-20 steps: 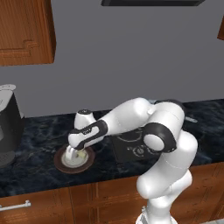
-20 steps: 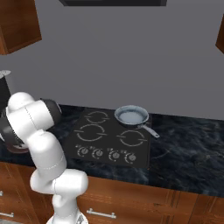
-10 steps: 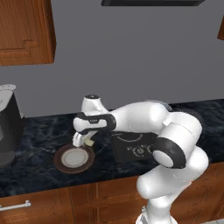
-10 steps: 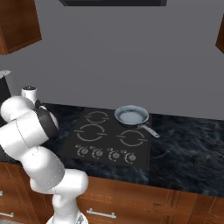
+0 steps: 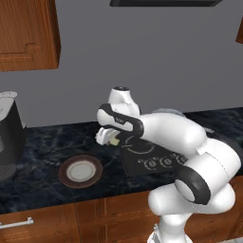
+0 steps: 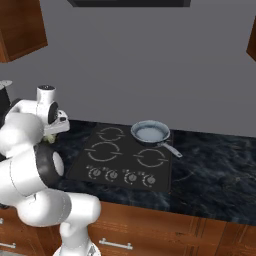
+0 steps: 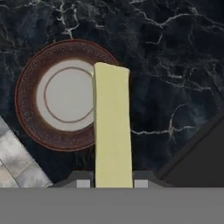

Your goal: Pick up the butter stick and place it in the pan. Then turn on the burner for the pan.

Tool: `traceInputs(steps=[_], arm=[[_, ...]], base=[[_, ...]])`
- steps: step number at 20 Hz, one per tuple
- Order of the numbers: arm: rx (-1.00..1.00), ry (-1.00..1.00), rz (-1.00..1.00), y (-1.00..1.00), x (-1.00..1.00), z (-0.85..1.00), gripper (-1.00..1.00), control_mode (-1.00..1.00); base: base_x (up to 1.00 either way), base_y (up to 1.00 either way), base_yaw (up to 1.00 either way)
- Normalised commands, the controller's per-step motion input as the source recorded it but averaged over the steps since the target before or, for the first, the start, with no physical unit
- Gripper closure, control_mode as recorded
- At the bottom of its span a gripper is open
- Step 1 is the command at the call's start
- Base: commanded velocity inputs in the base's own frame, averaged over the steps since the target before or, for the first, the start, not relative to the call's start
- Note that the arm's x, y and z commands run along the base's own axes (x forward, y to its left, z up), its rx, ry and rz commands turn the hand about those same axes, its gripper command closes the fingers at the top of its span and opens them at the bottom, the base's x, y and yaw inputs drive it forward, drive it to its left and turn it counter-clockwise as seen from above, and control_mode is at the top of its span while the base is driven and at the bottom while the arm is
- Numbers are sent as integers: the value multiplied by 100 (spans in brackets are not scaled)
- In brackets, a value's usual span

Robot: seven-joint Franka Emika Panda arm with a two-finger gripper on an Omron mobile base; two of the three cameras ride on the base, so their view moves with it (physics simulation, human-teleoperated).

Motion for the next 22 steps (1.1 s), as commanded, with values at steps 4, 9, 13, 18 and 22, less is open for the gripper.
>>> traceInputs(steps=[4,9,13,18,22], arm=[[0,0,-10,-68,0,51,100,-100],[-2,5,-17,-62,0,47,100,-100],[-2,4,-19,-63,0,35,100,-100],[-1,4,-19,-62,0,19,100,-100],[-2,0,-20,-61,0,1,100,-100]], base=[[0,0,0],[0,0,0],[0,0,0],[0,0,0],[0,0,0]])
